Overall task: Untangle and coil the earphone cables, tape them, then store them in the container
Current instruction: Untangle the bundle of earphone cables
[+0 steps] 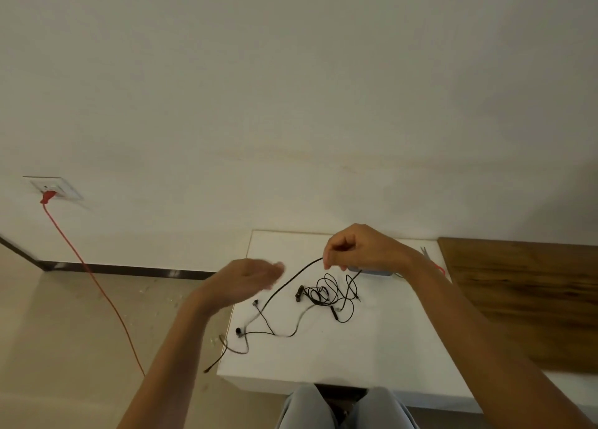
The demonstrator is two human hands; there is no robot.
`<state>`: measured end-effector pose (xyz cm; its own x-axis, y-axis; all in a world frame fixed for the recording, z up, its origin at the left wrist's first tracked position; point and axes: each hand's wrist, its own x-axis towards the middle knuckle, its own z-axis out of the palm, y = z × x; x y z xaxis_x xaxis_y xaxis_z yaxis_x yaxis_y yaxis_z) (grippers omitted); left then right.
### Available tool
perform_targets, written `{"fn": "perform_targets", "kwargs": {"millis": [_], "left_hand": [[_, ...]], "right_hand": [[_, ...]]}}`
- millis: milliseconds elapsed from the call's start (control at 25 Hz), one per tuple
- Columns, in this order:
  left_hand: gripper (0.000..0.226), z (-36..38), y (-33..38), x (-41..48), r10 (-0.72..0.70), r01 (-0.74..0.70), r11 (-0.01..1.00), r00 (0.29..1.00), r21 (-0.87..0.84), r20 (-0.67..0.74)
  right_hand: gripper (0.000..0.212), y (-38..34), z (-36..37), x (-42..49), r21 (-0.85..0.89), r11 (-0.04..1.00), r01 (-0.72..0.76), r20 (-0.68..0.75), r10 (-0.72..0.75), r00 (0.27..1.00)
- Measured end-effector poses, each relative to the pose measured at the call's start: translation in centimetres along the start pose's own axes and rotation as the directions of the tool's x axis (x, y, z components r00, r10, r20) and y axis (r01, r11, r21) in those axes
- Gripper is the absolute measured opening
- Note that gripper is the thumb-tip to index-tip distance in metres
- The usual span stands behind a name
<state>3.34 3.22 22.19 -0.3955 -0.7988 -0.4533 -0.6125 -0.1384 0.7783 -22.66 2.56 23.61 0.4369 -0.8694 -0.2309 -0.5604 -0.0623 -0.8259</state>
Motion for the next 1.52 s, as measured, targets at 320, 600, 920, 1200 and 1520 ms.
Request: {"fn": "perform_targets", "kwargs": {"millis": [320,600,920,1200,1520], "left_hand": [[0.019,4.2,3.0,4.0,0.231,-0.259,0.912,0.965,-0.318,-0.124],[0.023,3.1,2.0,3.8,0.096,-0.243,0.903,0.918,-0.354,-0.385],[0.05,3.2,3.1,2.8,0.012,-0.017,0.977,1.0,-0.211,-0.026],[0.075,5.1,7.1,4.9,0.185,-0.14,0.893,0.981,-0.428,0.064],[0.013,4.4,5.5,5.4,0.145,-0.212,0.909,0.968,-0.36,-0.205]], "right_hand": [[0.018,0.2,0.6,0.4,0.023,0.999,-0.022,-0.108,0.025,0.994],[0.019,4.0,-1.9,-2.4,0.262,0.963,-0.067,-0.236,0.132,0.963],[0.004,2.9,-2.1,-3.1,0.157,0.987,0.034,-0.301,0.015,0.953],[0.009,0.5,-0.9,-1.5,-0.038,0.998,0.046,-0.303,-0.055,0.951],[0.006,3.8,-2.7,-2.7,0.087,0.993,-0.079,-0.227,0.097,0.969]]}}
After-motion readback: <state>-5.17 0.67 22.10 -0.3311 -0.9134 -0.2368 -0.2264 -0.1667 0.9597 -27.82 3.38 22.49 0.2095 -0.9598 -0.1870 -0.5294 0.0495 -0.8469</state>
